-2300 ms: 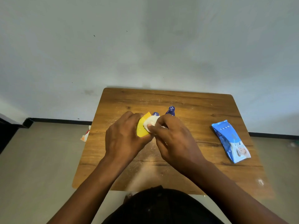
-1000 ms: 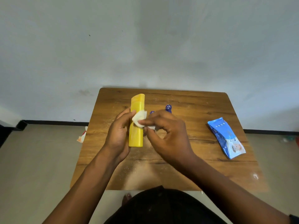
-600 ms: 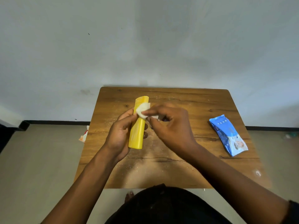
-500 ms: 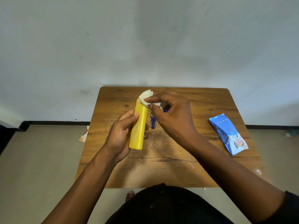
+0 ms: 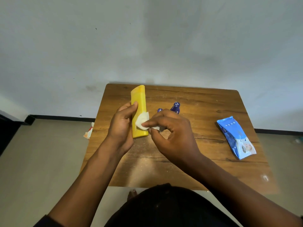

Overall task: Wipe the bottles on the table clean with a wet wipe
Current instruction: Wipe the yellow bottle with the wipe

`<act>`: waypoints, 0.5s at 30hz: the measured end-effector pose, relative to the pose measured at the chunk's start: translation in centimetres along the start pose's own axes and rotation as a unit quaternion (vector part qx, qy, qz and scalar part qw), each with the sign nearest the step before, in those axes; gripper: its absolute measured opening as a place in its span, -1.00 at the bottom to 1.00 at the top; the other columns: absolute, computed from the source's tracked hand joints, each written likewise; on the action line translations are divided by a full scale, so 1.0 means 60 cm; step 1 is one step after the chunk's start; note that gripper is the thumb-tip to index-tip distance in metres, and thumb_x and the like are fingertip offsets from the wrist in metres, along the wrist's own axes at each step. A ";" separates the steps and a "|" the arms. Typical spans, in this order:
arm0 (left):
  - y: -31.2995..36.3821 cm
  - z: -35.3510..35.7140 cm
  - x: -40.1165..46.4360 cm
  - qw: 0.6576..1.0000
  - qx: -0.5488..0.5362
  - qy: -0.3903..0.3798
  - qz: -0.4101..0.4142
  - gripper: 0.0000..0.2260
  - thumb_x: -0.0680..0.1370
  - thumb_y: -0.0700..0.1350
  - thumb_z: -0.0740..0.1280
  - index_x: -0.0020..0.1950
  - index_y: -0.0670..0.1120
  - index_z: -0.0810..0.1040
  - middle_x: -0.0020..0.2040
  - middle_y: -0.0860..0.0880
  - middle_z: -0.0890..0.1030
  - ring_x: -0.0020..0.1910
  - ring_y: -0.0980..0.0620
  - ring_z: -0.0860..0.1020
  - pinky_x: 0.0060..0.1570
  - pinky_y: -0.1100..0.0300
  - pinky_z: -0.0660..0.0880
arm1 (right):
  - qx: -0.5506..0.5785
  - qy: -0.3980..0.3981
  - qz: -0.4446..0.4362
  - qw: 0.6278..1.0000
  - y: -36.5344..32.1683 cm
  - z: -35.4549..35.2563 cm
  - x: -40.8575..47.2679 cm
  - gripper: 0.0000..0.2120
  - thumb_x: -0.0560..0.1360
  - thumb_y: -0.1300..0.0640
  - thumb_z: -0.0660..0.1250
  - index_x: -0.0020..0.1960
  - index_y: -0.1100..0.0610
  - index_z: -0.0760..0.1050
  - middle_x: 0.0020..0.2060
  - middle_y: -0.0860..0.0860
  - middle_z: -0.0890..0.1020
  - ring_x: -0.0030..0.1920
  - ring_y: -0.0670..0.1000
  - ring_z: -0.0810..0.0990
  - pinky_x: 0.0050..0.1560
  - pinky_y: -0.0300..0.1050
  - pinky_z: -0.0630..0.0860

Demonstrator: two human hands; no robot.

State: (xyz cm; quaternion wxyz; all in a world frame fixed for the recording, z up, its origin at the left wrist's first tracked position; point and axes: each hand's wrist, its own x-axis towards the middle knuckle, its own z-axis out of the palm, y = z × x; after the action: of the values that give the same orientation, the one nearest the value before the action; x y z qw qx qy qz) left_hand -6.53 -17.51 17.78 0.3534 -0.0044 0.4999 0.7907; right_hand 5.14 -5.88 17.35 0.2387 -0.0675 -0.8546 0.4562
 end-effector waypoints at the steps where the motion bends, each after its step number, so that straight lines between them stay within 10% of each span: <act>1: 0.002 0.001 -0.001 0.999 -0.031 -0.011 -0.014 -0.84 0.70 -0.11 0.21 0.12 -0.16 0.52 -0.10 -0.14 0.60 -0.05 -0.09 0.63 -0.06 0.00 0.62 | 0.000 0.011 -0.008 1.000 0.000 -0.002 -0.002 -0.76 0.50 0.33 0.49 0.08 0.09 0.75 -0.02 -0.04 0.71 0.03 -0.11 0.66 -0.02 -0.30 0.58; 5: 0.008 0.005 -0.007 0.977 -0.180 -0.056 -0.095 -0.64 0.72 -0.10 0.14 0.45 -0.24 0.45 0.35 -0.16 0.62 0.34 -0.23 0.60 0.29 -0.25 0.53 | -0.002 0.054 -0.010 0.998 0.002 -0.011 -0.001 -0.77 0.49 0.36 0.47 0.07 0.11 0.74 -0.01 -0.04 0.72 0.03 -0.09 0.66 -0.04 -0.30 0.53; 15: 0.029 0.031 0.005 0.929 -0.347 0.031 -0.128 -0.66 0.73 -0.13 0.12 0.43 -0.26 0.46 -0.04 -0.19 0.68 -0.12 -0.11 0.71 0.07 -0.01 0.64 | -0.065 0.120 -0.083 0.987 -0.014 0.008 0.012 -0.80 0.47 0.35 0.54 0.08 0.20 0.72 -0.01 0.04 0.70 -0.01 -0.07 0.65 -0.04 -0.35 0.51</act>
State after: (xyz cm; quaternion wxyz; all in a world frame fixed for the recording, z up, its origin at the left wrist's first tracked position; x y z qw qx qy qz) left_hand -7.08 -16.28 19.97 0.4121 -0.2151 0.2000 0.8625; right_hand 4.37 -6.52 18.04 0.3713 -0.0657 -0.8503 0.3671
